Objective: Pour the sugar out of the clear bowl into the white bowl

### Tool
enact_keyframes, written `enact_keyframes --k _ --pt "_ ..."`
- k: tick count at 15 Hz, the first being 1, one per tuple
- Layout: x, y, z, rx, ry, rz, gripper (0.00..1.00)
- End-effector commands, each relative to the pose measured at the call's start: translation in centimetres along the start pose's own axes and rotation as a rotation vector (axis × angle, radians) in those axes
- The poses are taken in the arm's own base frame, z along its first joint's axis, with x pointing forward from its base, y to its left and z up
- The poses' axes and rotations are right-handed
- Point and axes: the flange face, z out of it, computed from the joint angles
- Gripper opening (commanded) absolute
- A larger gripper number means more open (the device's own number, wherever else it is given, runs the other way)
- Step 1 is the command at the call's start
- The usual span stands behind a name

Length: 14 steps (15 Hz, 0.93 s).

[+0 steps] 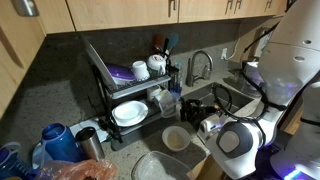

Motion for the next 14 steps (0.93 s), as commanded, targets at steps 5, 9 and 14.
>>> enact_keyframes --k 5,9,14 --pt "-0.2 1.8 -1.2 -0.031 -0.026 -0.019 0.02" --pt "-0.2 1.6 -1.7 -0.033 -0.041 -0.013 0.02" --pt "0.2 0.9 -2.3 -0.012 -0.033 -0.017 0.02"
